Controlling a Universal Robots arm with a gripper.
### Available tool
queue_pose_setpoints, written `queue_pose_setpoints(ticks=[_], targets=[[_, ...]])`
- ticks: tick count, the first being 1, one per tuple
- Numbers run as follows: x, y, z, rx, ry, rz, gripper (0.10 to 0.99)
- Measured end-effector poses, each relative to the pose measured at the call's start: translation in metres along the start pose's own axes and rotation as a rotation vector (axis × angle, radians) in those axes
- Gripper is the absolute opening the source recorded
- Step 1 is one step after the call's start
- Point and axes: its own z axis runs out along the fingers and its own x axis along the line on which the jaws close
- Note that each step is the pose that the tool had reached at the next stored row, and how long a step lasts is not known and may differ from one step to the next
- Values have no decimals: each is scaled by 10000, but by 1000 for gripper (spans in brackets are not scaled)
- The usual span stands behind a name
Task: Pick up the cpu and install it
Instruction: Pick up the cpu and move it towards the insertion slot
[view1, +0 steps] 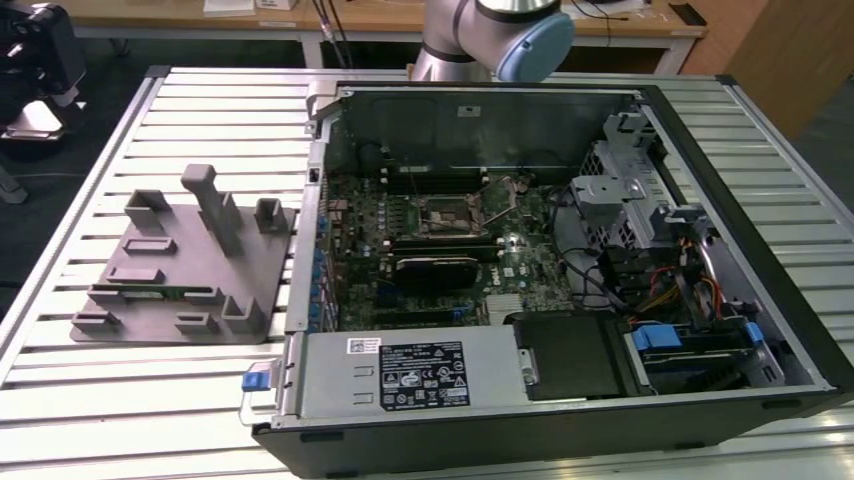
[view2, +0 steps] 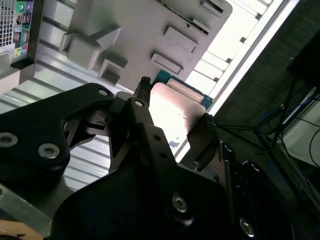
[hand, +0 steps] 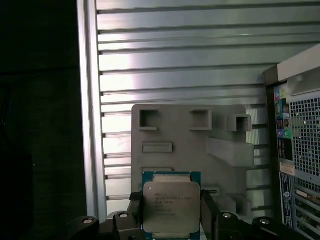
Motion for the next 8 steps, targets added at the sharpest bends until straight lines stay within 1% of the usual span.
queue_pose_setpoints(ticks=[8], targets=[[-96, 7, 3, 0, 0, 1, 545]])
